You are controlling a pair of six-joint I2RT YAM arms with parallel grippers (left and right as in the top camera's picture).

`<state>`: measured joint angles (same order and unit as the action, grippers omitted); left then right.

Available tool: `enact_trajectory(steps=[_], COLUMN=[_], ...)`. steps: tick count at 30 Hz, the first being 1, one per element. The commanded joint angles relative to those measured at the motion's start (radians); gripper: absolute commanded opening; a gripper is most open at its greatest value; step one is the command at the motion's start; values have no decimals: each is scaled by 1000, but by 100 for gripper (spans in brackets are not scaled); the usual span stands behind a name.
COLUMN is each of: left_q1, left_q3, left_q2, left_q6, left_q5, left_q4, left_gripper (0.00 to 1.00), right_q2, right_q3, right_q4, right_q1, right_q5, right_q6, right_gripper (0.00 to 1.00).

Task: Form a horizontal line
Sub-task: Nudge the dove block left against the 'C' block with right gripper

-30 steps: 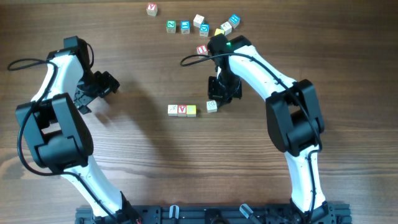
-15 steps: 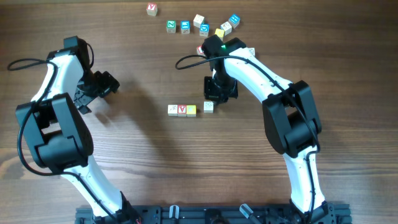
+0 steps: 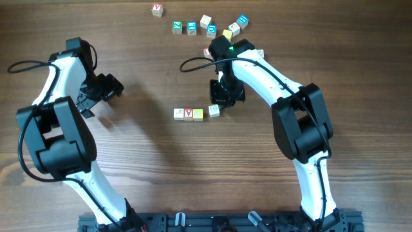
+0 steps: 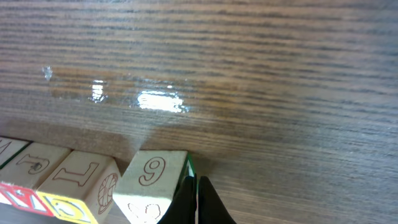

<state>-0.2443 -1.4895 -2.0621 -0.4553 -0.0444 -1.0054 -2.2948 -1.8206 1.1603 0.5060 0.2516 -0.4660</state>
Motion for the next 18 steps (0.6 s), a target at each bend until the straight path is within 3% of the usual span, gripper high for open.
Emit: enact_trajectory(steps=[1, 18], left_q1=[-3, -3], left_q3=[0, 0], left_q2=[9, 9], left_q6=[-2, -2], left_q5=[-10, -10], left_q4=[0, 0], left_gripper=[100, 100], right_q2=[-5, -5], right_q3=[3, 3], right_q4=[8, 60], right_q1=[13, 32], right_q5=[54, 37], right_q6=[18, 18], right_gripper=[4, 4])
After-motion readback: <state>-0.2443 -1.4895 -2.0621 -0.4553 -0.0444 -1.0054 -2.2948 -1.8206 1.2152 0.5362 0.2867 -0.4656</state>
